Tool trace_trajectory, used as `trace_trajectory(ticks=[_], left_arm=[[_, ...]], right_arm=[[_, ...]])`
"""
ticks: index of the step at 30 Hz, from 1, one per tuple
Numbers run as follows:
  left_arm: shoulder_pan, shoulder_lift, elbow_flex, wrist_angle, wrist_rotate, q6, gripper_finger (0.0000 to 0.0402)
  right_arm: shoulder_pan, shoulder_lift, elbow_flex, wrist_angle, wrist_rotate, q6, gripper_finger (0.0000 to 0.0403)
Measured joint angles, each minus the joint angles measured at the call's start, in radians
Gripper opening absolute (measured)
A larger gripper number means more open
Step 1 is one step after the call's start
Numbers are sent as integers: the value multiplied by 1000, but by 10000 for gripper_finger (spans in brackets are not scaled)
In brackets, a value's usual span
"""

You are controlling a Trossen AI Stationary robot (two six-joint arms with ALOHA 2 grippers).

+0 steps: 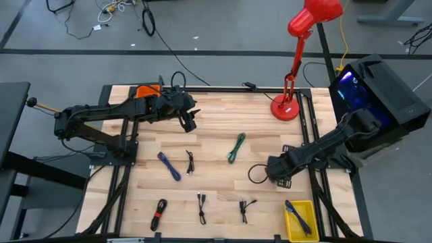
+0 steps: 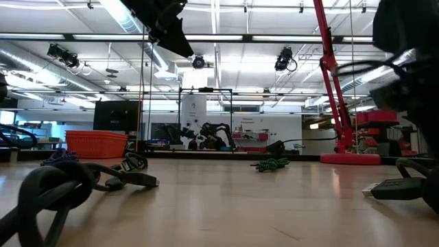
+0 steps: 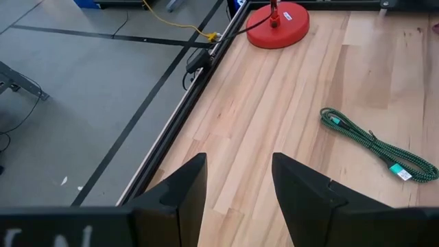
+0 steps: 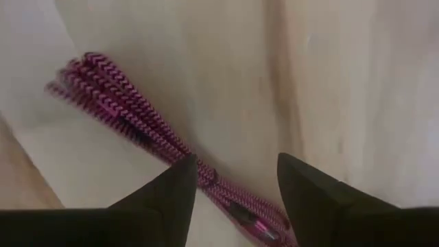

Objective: Pick & Place USB Port
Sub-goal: Put the pink patterned charger cable into the yellow bin

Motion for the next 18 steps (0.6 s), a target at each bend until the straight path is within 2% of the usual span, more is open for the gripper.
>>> trace_trajectory(ticks=[6, 9, 13, 18], left_arm=[[1, 0, 0, 2, 0, 0, 172], [1, 0, 0, 6, 0, 0, 172], [1, 7, 0, 21, -1, 0, 172], [3, 29, -3, 13, -1, 1, 172]], right_arm=[[-1, 8, -29, 5, -29, 4, 206], [-10, 8, -29, 17, -8, -28, 206], [-68, 8, -16, 18, 2, -65, 206], [-140, 8, 18, -10, -40, -140, 206]])
